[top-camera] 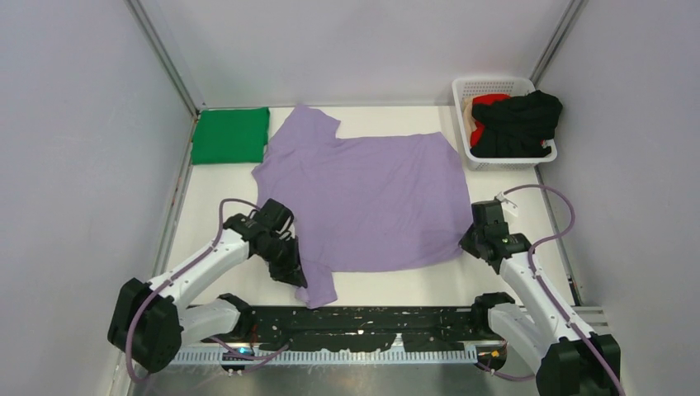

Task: Fold and stack the t-shirts
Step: Grab the side of the flattened tshirt closest away from the robot with both arms, then fold the flattened tshirt in 1/3 of the way

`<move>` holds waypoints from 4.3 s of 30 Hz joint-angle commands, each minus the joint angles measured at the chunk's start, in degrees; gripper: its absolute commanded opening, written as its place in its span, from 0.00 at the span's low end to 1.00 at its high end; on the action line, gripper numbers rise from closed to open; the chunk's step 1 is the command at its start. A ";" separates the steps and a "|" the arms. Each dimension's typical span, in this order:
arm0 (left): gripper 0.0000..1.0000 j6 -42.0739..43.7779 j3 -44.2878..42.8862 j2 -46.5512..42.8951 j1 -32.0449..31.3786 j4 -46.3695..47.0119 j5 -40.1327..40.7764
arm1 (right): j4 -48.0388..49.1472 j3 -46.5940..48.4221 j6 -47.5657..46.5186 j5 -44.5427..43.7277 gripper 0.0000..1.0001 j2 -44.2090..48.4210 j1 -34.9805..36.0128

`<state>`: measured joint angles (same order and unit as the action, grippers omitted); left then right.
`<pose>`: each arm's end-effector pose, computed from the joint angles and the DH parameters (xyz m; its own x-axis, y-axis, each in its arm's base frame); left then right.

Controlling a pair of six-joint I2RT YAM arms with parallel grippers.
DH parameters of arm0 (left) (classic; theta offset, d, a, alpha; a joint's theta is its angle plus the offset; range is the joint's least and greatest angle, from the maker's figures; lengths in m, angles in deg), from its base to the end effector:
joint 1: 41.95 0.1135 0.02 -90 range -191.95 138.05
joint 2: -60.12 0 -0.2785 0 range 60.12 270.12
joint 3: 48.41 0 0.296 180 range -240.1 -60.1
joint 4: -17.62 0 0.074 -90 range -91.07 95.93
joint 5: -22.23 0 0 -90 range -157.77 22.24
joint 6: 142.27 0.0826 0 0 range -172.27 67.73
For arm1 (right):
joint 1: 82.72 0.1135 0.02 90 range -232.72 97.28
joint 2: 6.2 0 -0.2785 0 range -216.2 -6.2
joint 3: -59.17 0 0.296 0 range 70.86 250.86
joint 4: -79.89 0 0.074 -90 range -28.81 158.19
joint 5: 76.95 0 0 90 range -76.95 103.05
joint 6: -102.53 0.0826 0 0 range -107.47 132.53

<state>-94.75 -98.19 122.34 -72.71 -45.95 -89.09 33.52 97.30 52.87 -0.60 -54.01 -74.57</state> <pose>0.1700 -0.1361 0.1497 -0.9877 -0.1442 0.0600 -0.1560 0.8924 -0.4235 0.2115 0.0106 0.1421 -0.6306 0.5451 -0.5524 0.5260 0.8236 0.2123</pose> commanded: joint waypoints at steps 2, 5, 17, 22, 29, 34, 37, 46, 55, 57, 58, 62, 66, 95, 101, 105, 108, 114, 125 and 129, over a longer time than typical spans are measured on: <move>0.00 5.29 -5.72 6.23 4.43 -0.86 -13.68 | 0.12 6.13 -3.76 2.12 0.05 -3.94 -0.15; 0.00 5.62 -8.68 8.30 8.02 -1.16 -16.59 | 0.02 8.30 -4.60 3.55 0.05 -6.11 -0.14; 0.00 0.96 -18.75 15.77 21.97 -1.36 -15.70 | -0.58 16.19 -6.24 3.18 0.05 -12.88 -0.25; 0.00 -2.78 -19.05 16.52 26.81 5.65 -16.29 | -0.17 18.52 -6.83 2.16 0.05 -14.50 -1.21; 0.00 -8.78 -20.10 18.32 30.46 16.95 -17.89 | 1.04 21.39 -7.71 2.16 0.05 -16.97 -3.03; 0.00 -6.44 -26.02 22.46 30.50 16.23 -17.60 | 2.42 23.16 -8.57 2.48 0.05 -18.19 -3.79; 0.00 -5.14 -28.44 24.42 32.36 15.48 -16.73 | 3.00 24.00 -9.26 2.72 0.05 -18.80 -4.00; 0.00 -3.83 -35.31 30.14 33.63 15.71 -16.44 | 5.29 27.16 -9.84 3.57 0.05 -24.07 -4.44; 0.00 -1.73 -41.42 36.37 34.29 14.89 -15.39 | 6.85 32.10 -8.71 2.05 0.05 -31.62 -4.67; 0.00 -1.28 -43.12 39.14 34.35 14.86 -15.73 | 7.50 33.52 -8.56 2.19 0.06 -33.87 -4.77; 0.00 -1.03 -44.31 40.51 34.40 14.53 -15.84 | 7.55 34.04 -8.38 2.12 0.08 -34.82 -4.88; 0.20 -0.70 -50.87 47.58 34.72 12.08 -12.10 | 8.46 38.07 -7.17 0.97 0.15 -42.06 -5.15; 0.81 -3.90 -65.99 56.97 36.93 10.33 -7.95 | 9.37 43.83 -6.02 0.57 0.28 -46.81 -5.49; 1.00 7.52 -33.95 47.50 23.21 18.94 -2.37 | 15.62 28.77 -13.15 15.25 0.95 -48.55 3.64; 1.00 8.01 -21.45 39.71 21.78 19.07 0.75 | 8.96 20.93 -14.03 18.46 0.95 -44.33 3.39; 1.00 6.95 -10.78 33.48 20.39 21.23 0.94 | 3.45 15.96 -14.99 16.63 0.95 -38.99 3.39; 0.99 5.72 -3.66 29.04 19.29 22.07 0.31 | -0.66 13.63 -15.57 16.33 0.96 -35.25 3.35; 1.00 2.00 7.12 17.63 12.94 20.16 0.16 | -6.75 8.20 -11.99 15.07 0.96 -26.45 3.71; 1.00 1.40 -5.60 2.92 6.05 6.64 14.05 | -2.23 12.63 -14.67 17.97 0.95 -12.41 3.92; 0.99 5.14 -14.11 7.53 5.32 5.14 20.30 | 2.75 12.78 -14.78 19.29 0.95 -12.53 3.91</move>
<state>-93.43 -103.72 127.41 -66.57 -38.50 -77.63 30.04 108.01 39.14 16.47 -67.04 -70.92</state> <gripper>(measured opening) 0.994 0.955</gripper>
